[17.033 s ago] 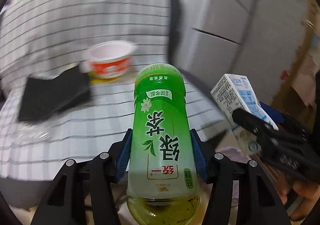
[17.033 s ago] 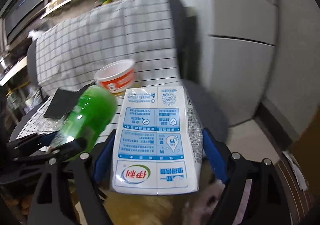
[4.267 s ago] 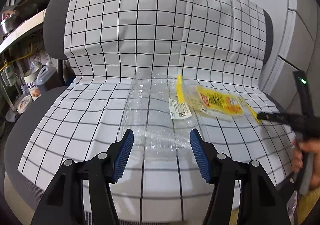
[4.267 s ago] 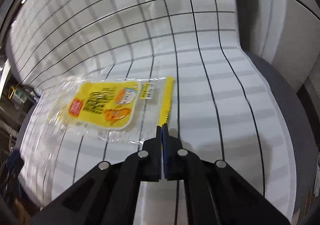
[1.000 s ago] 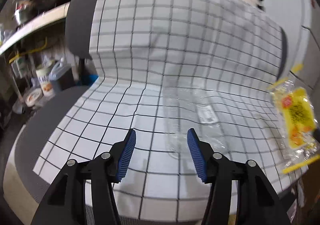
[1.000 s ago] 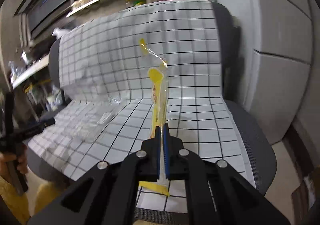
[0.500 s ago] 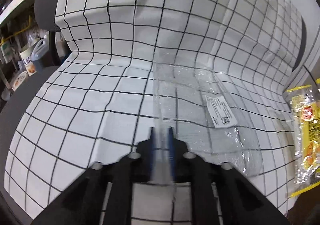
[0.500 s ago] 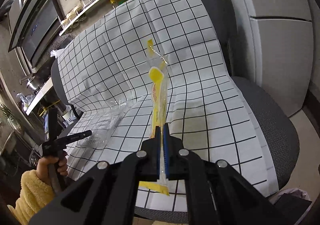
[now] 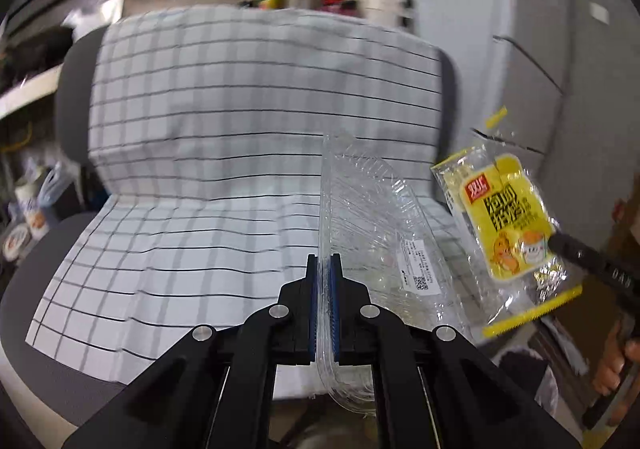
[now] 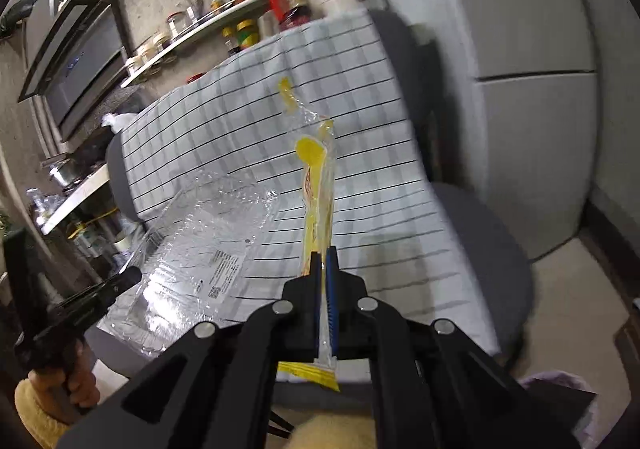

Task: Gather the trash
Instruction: 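Carry the yellow packet and clear tray with both grippers over the bin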

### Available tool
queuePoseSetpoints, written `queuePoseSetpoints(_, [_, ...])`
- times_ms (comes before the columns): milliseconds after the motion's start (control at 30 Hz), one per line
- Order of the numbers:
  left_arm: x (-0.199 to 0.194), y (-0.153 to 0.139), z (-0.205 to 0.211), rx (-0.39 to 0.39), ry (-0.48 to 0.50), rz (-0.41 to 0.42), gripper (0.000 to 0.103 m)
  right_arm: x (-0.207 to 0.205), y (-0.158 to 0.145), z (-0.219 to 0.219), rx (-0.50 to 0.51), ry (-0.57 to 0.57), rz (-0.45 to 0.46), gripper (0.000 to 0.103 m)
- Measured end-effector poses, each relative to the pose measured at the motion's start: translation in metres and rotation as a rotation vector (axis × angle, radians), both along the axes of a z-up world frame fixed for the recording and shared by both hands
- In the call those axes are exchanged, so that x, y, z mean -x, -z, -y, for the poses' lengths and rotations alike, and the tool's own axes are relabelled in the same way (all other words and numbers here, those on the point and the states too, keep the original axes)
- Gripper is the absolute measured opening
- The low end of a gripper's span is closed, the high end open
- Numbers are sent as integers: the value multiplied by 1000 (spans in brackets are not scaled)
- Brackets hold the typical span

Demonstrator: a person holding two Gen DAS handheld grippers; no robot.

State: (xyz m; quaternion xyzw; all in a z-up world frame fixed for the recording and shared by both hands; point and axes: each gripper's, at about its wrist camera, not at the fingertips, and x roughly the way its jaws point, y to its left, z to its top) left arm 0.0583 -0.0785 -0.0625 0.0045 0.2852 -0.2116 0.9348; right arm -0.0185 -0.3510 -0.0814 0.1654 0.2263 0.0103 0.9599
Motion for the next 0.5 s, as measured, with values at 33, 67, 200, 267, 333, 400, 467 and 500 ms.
queuePoseSetpoints(33, [6, 1, 11, -6, 30, 5, 5, 13, -1, 7, 16, 33, -2, 3])
queuePoseSetpoints(67, [11, 2, 21, -8, 60, 5, 5, 24, -1, 13, 27, 63, -7, 3])
queuePoseSetpoints(200, [24, 9, 62, 1, 183, -33, 5, 77, 8, 52, 70, 229, -75, 3])
queuePoseSetpoints(267, [26, 14, 83, 3, 245, -53, 5, 99, 17, 69, 73, 304, -122, 4])
queuePoseSetpoints(333, [28, 17, 100, 7, 291, -69, 5, 118, 27, 85, 56, 368, -168, 4])
queuePoseSetpoints(400, [33, 20, 118, 13, 330, -79, 5, 135, 42, 100, 37, 427, -218, 4])
queuePoseSetpoints(467, [37, 23, 129, 14, 356, -85, 5, 143, 58, 109, 6, 458, -265, 4])
queuePoseSetpoints(500, [39, 26, 135, 14, 373, -95, 5, 146, 70, 115, -22, 472, -296, 4])
